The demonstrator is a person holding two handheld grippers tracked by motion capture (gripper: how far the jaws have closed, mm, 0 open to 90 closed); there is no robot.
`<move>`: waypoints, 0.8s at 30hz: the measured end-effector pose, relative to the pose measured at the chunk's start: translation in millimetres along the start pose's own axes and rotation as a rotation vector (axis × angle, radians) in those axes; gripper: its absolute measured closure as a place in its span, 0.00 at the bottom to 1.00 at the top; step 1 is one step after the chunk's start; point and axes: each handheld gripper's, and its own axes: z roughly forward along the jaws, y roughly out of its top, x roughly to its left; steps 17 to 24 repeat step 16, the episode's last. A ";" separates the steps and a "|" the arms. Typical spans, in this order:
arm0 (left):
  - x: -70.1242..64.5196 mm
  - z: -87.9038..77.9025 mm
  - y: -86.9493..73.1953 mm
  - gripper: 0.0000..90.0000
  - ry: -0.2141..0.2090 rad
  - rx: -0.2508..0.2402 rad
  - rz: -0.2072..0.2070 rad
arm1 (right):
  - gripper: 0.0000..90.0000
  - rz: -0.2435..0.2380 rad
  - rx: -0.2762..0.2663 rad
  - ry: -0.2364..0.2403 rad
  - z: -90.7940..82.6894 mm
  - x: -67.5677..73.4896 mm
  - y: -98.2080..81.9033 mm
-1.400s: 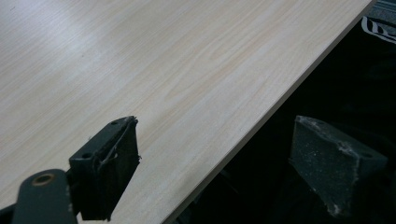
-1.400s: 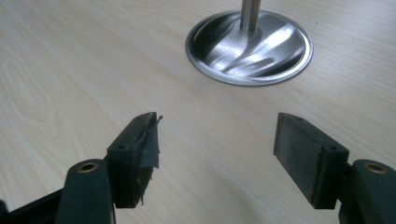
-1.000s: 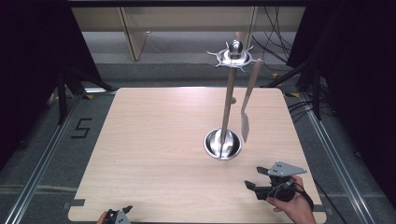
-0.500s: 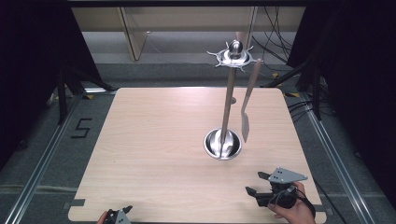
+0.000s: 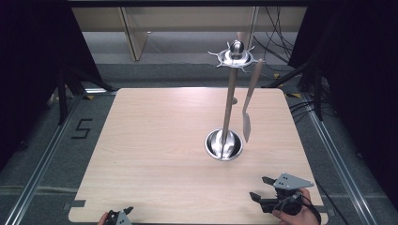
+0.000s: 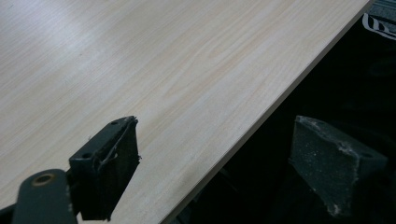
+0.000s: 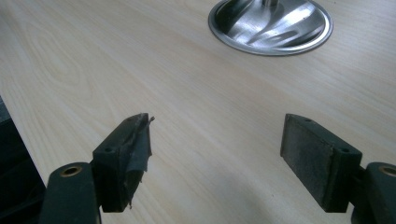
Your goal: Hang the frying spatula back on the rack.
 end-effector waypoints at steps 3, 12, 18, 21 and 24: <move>-0.1 0.3 0.0 0.16 0.001 0.000 -0.002 | 0.28 0.013 -0.003 -0.008 -1.7 1.1 -1.8; 0.1 -0.2 0.1 0.16 0.001 -0.003 0.000 | 0.28 0.007 -0.005 -0.004 -2.5 -3.5 -5.3; -0.4 0.1 0.0 0.16 0.000 -0.001 -0.001 | 0.28 0.014 -0.001 0.005 -2.5 -3.0 -5.8; -0.4 0.1 0.0 0.16 0.000 -0.001 -0.001 | 0.28 0.014 -0.001 0.005 -2.5 -3.0 -5.8; -0.4 0.1 0.0 0.16 0.000 -0.001 -0.001 | 0.28 0.014 -0.001 0.005 -2.5 -3.0 -5.8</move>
